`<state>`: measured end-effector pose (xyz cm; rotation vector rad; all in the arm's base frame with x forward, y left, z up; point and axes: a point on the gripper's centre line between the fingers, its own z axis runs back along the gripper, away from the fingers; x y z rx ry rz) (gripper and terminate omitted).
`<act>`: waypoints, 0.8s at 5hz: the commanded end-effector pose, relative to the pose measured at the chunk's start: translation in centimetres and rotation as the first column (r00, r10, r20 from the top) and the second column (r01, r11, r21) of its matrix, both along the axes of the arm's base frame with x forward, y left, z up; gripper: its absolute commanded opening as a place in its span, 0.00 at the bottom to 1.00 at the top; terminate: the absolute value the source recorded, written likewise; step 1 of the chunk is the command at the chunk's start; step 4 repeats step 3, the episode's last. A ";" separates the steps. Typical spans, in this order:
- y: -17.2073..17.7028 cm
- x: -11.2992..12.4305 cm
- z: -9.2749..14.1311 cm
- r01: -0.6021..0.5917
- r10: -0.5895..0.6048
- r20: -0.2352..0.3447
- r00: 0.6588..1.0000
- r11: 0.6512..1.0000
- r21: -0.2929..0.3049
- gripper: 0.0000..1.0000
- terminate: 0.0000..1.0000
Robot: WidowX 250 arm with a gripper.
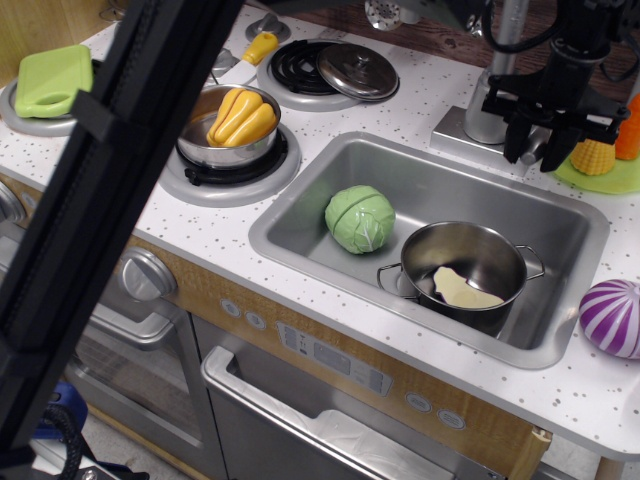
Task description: Turn lever vertical to front
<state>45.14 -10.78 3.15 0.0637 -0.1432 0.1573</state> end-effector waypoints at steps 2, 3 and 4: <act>-0.5 0.4 2.8 0.035 -0.036 0.065 0.997 0.999 0.011 1.00 0.00; -0.4 0.5 3.0 0.056 -0.057 0.078 0.995 0.998 0.021 1.00 1.00; -0.4 0.5 3.0 0.056 -0.057 0.078 0.995 0.998 0.021 1.00 1.00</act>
